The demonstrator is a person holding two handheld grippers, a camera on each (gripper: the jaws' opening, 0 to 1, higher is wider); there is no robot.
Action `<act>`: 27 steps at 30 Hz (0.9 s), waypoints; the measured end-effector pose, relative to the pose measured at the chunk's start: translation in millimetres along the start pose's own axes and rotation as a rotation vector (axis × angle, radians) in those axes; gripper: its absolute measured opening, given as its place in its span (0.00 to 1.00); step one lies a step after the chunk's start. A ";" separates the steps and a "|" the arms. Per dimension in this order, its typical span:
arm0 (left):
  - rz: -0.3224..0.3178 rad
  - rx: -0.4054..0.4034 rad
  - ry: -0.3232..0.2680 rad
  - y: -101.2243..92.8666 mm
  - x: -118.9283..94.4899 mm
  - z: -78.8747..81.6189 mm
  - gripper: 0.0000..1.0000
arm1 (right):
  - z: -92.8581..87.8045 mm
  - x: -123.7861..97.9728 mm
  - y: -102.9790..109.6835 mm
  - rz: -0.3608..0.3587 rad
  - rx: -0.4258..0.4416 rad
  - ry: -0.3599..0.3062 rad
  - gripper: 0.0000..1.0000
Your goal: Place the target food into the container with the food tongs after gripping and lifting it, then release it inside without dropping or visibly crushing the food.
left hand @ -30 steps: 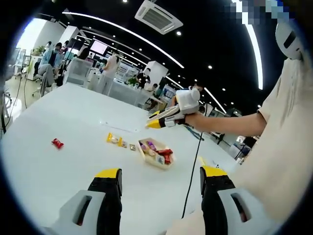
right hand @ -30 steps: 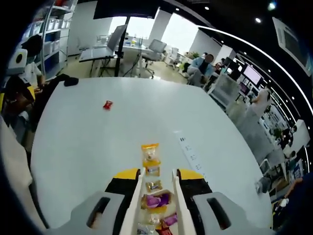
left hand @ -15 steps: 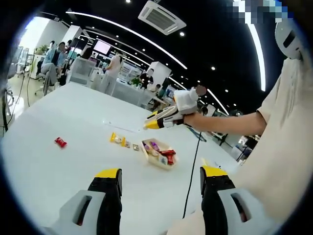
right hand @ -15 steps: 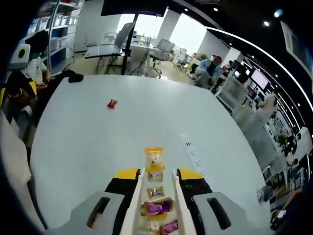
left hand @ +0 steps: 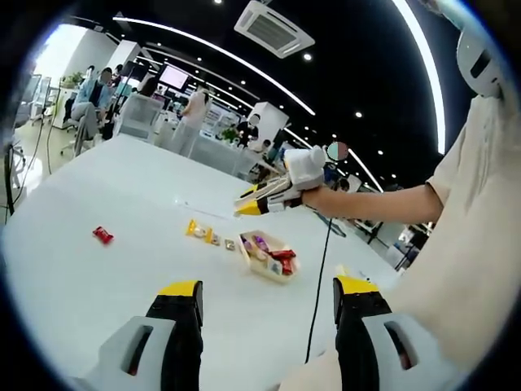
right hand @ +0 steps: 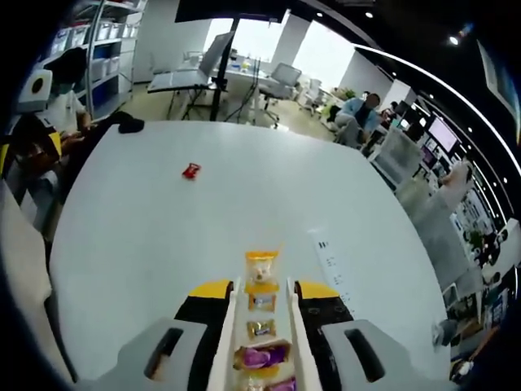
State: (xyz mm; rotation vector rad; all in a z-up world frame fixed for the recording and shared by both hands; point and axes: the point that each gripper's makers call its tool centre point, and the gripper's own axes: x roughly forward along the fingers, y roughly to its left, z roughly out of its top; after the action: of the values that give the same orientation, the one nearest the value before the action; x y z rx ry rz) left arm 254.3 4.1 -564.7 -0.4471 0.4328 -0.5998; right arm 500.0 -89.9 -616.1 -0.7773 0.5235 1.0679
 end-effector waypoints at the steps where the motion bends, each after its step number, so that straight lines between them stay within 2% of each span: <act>1: 0.001 -0.001 0.001 0.7 0.3 -0.1 0.65 | 0.4 1.3 -0.2 0.002 -0.002 -0.002 0.29; 6: 0.006 -0.007 0.004 3.7 1.3 -1.0 0.65 | 4.7 6.6 -4.2 0.007 -0.006 -0.008 0.27; 10: 0.008 -0.013 0.005 5.5 2.3 -1.5 0.65 | 2.8 11.8 -4.5 0.017 -0.009 0.006 0.21; 15: 0.014 -0.022 0.006 8.4 2.6 -1.6 0.65 | -0.2 14.3 -0.6 0.030 -0.003 0.003 0.21; 21: 0.013 -0.035 0.015 10.4 4.5 -5.8 0.65 | -15.4 19.8 14.1 0.052 0.082 0.012 0.21; 23: 0.010 -0.038 0.022 9.9 5.2 -7.8 0.65 | -18.6 20.5 18.8 0.057 0.125 0.014 0.22; 24: 0.009 -0.038 0.026 9.7 5.1 -8.6 0.65 | -21.4 21.0 24.1 0.057 0.183 0.009 0.22; 27: 0.009 -0.046 0.030 10.7 4.7 -10.0 0.65 | -31.9 25.7 35.0 0.066 0.170 0.032 0.22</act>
State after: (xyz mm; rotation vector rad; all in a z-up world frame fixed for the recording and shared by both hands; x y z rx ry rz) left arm 257.4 6.3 -579.6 -0.4801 0.4777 -0.5894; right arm 478.0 -90.7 -665.3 -0.6321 0.6624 1.0581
